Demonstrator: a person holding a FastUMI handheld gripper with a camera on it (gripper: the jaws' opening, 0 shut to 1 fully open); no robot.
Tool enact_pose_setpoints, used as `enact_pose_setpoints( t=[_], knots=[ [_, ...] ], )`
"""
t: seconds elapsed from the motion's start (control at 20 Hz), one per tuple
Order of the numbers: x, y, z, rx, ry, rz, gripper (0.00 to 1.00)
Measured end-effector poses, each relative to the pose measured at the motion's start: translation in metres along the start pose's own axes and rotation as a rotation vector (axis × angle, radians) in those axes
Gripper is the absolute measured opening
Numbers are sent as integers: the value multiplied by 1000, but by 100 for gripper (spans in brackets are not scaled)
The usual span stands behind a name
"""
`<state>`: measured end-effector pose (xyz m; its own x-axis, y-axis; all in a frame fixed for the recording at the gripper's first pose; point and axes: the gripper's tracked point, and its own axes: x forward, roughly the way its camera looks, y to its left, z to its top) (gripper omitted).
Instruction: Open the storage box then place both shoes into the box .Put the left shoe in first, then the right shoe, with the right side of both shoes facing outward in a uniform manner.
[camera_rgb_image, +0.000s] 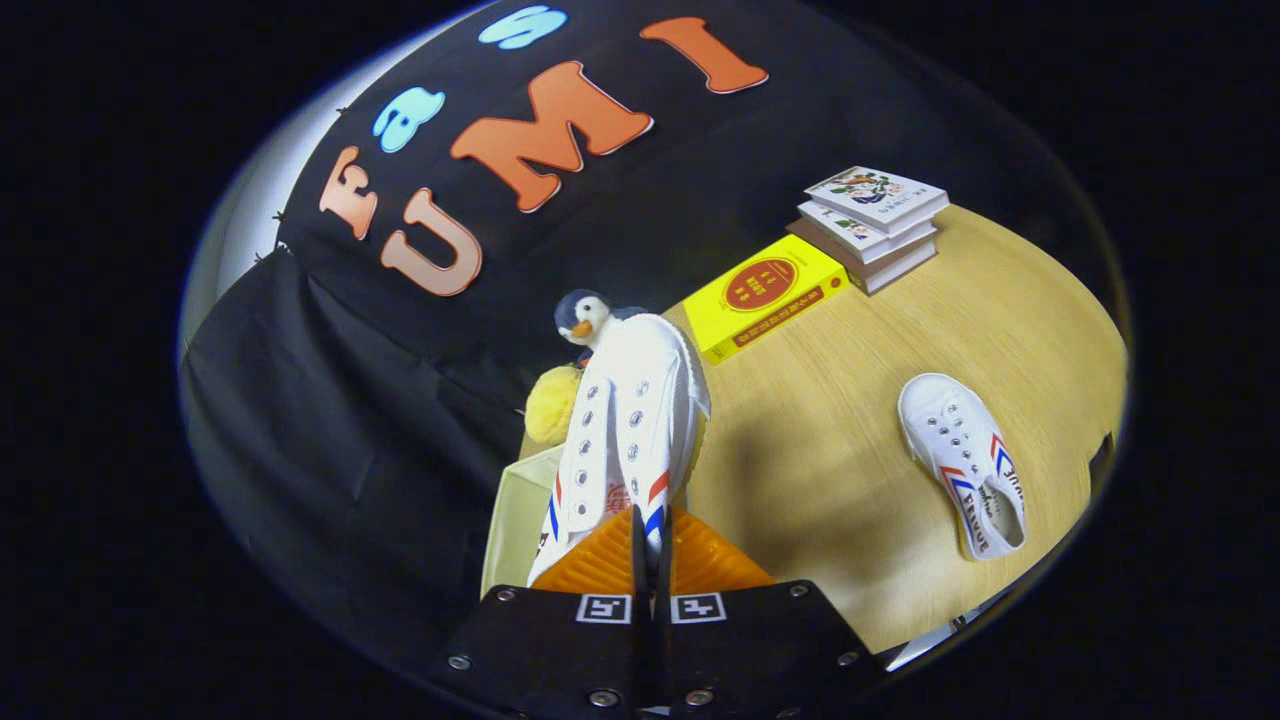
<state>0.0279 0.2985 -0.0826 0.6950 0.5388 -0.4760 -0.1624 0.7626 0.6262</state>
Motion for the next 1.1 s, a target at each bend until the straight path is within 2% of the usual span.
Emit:
enact_pose_setpoints(
  t=[0.2, 0.35, 0.65, 1.1],
  knots=[
    [19, 72, -26, -41, 31, 73, 0],
    [46, 105, -59, -79, 81, 80, 0],
    [101, 115, -125, -170, 199, -8, 0],
    [130, 103, -164, -144, 257, -132, 1]
  ],
)
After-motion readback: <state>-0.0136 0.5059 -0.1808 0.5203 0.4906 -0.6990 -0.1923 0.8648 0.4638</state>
